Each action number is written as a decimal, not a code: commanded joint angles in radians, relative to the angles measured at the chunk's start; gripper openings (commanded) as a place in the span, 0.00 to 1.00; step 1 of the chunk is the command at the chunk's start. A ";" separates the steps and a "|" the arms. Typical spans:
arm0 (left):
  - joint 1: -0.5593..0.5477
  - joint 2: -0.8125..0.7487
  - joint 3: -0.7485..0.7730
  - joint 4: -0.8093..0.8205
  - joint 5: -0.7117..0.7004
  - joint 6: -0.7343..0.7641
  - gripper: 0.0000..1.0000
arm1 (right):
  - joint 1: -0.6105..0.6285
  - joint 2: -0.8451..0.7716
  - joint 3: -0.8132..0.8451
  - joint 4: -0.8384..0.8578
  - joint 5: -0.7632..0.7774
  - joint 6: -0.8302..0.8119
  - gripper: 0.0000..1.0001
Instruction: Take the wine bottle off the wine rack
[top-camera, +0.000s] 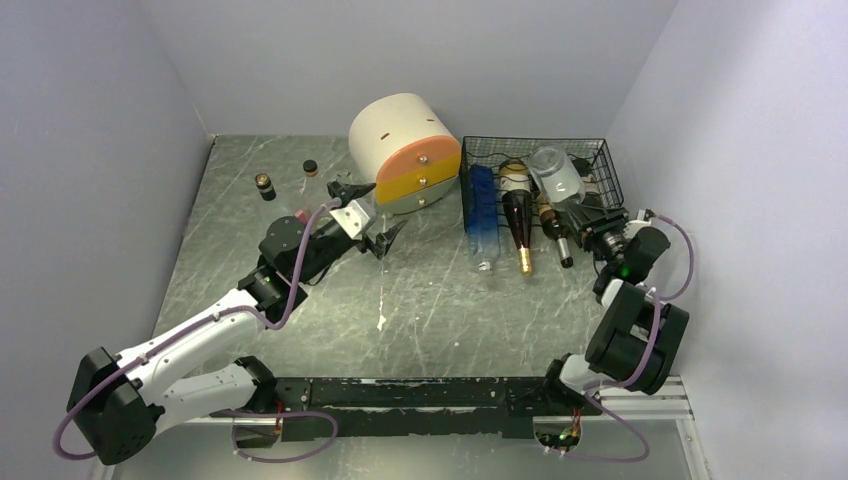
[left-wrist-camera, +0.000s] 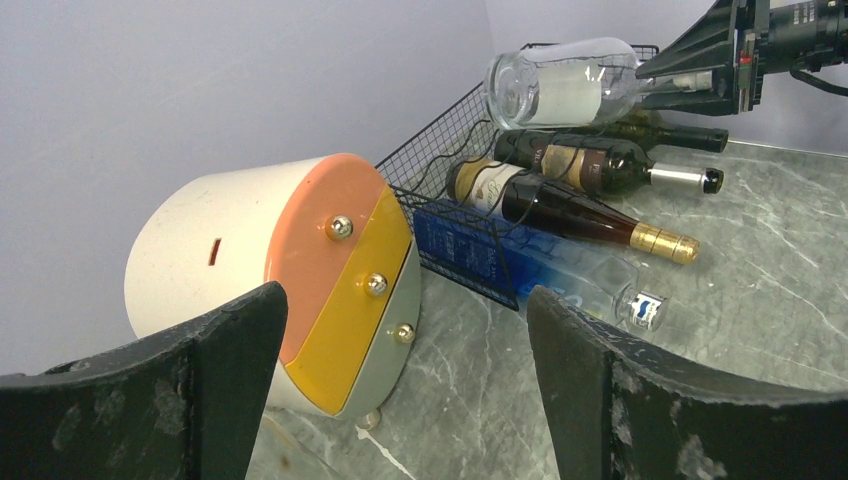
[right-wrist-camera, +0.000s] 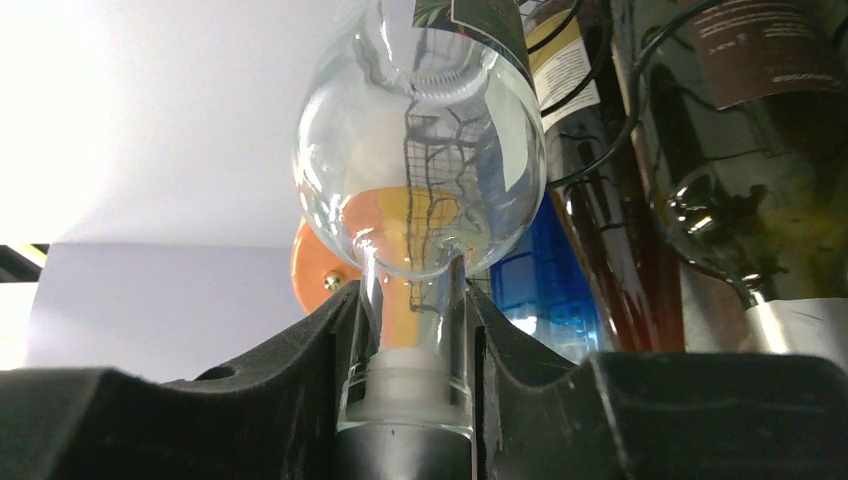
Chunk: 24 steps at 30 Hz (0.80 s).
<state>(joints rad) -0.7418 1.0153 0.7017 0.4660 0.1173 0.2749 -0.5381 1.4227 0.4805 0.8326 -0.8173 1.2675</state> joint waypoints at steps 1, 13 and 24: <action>-0.006 0.001 0.019 0.011 0.013 -0.013 0.92 | 0.007 -0.104 0.027 0.214 -0.050 0.067 0.00; -0.014 0.033 0.016 0.023 0.013 -0.028 0.92 | 0.014 -0.135 0.010 0.168 -0.073 0.084 0.00; -0.021 0.024 0.014 0.020 0.005 -0.012 0.92 | 0.105 -0.001 0.069 0.127 -0.033 0.006 0.00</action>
<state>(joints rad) -0.7547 1.0557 0.7017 0.4660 0.1177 0.2577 -0.4725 1.3998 0.4984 0.8158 -0.8631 1.2598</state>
